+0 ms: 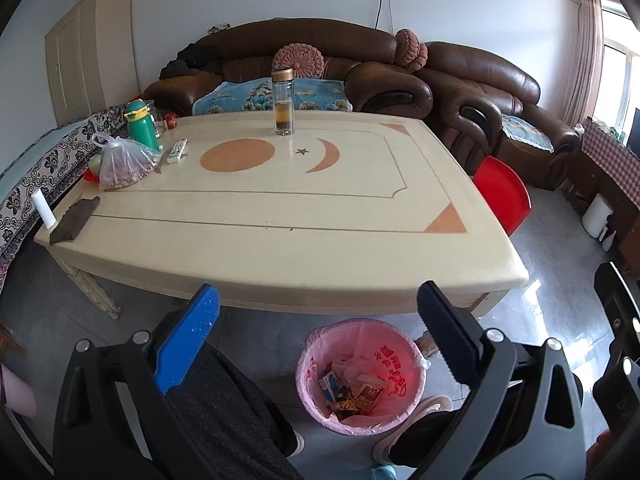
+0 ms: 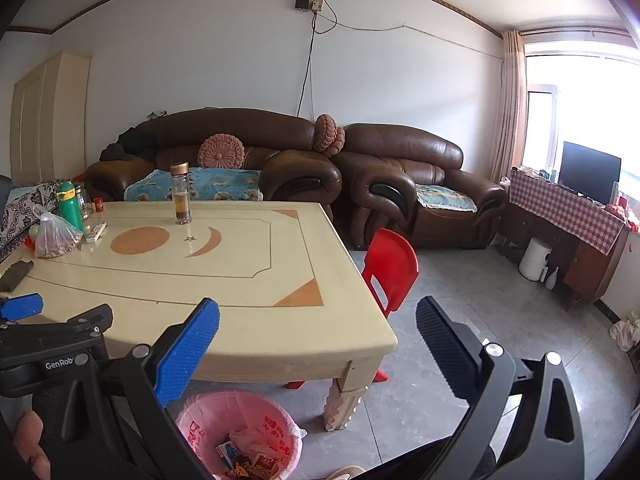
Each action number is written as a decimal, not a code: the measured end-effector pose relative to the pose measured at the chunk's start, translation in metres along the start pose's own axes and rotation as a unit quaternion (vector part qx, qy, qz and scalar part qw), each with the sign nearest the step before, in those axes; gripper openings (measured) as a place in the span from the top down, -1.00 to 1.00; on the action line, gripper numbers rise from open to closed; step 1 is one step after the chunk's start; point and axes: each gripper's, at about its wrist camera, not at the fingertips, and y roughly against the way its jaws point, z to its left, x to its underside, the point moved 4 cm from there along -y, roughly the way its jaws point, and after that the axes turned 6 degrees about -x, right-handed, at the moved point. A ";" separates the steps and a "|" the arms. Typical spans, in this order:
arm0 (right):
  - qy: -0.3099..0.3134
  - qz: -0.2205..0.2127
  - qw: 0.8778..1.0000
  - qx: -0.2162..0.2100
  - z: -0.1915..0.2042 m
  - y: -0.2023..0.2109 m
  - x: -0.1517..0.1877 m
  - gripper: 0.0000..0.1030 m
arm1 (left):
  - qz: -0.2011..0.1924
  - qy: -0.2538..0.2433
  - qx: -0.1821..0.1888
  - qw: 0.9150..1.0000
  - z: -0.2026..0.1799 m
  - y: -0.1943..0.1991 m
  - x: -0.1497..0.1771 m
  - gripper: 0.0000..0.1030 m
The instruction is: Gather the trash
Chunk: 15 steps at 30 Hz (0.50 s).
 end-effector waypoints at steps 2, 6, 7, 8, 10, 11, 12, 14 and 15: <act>0.001 0.000 1.000 -0.001 0.000 0.000 0.000 -0.87 | -0.004 -0.001 0.001 1.000 0.000 0.001 0.000 -0.88; 0.002 0.002 1.000 -0.005 0.001 -0.001 -0.001 -0.87 | -0.004 -0.004 -0.003 1.000 -0.002 0.002 -0.001 -0.88; 0.002 0.002 1.000 -0.007 0.001 -0.001 -0.001 -0.87 | -0.005 -0.007 -0.007 1.000 -0.002 0.002 -0.001 -0.88; 0.002 0.002 1.000 -0.008 0.002 -0.001 -0.001 -0.87 | -0.004 -0.007 -0.008 1.000 -0.002 0.002 -0.001 -0.88; 0.004 0.004 1.000 -0.009 0.002 -0.002 -0.001 -0.87 | -0.012 -0.008 -0.020 1.000 -0.002 0.004 -0.001 -0.88; 0.004 0.005 1.000 -0.010 0.002 -0.001 -0.001 -0.87 | -0.016 -0.009 -0.025 1.000 -0.002 0.006 -0.001 -0.88; 0.004 0.006 1.000 -0.011 0.002 -0.002 -0.001 -0.87 | -0.019 -0.013 -0.026 0.999 -0.004 0.007 -0.001 -0.88; 0.004 0.006 1.000 -0.011 0.002 -0.002 -0.001 -0.87 | -0.025 -0.017 -0.031 0.999 -0.005 0.010 -0.001 -0.88; 0.004 0.006 1.000 -0.012 0.002 -0.002 -0.001 -0.87 | -0.026 -0.017 -0.032 0.999 -0.005 0.010 -0.001 -0.88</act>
